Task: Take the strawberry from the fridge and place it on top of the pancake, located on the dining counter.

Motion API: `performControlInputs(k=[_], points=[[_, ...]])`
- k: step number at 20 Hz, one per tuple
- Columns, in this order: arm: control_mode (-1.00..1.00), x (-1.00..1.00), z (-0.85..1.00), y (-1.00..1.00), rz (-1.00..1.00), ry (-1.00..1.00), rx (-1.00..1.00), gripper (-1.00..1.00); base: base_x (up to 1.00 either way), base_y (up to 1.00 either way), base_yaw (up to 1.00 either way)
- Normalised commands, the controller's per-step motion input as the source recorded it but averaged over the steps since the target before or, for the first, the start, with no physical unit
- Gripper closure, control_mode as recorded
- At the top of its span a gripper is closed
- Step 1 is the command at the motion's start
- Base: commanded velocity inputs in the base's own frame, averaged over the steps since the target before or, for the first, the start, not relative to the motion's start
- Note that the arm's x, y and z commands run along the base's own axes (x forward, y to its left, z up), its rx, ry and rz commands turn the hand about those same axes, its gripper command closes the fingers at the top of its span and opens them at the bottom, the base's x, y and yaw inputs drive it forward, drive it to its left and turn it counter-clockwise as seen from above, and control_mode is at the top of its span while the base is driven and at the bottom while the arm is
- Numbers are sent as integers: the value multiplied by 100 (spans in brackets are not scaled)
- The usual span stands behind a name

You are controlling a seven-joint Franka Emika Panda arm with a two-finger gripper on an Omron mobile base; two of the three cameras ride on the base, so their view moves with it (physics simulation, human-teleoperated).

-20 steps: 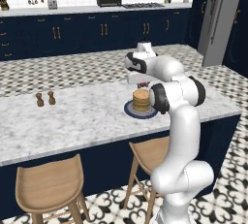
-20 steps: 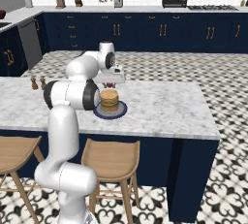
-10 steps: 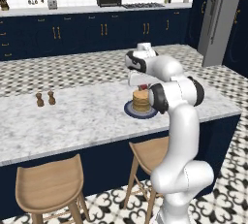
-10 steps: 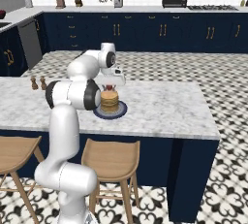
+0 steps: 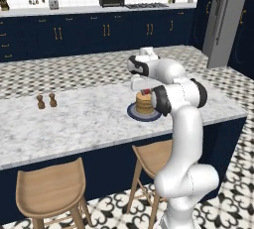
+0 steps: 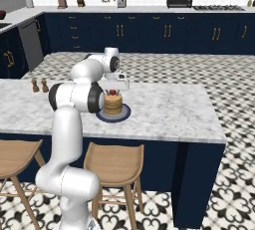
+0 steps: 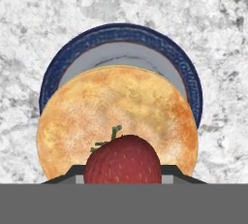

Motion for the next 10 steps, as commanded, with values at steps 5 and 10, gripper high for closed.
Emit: performControlInputs(k=[5,10], points=[[-100,0,-17,0,1,1,0,100,0,0,0],[-100,-1,-2,0,0,0,0,100,0,0,0]])
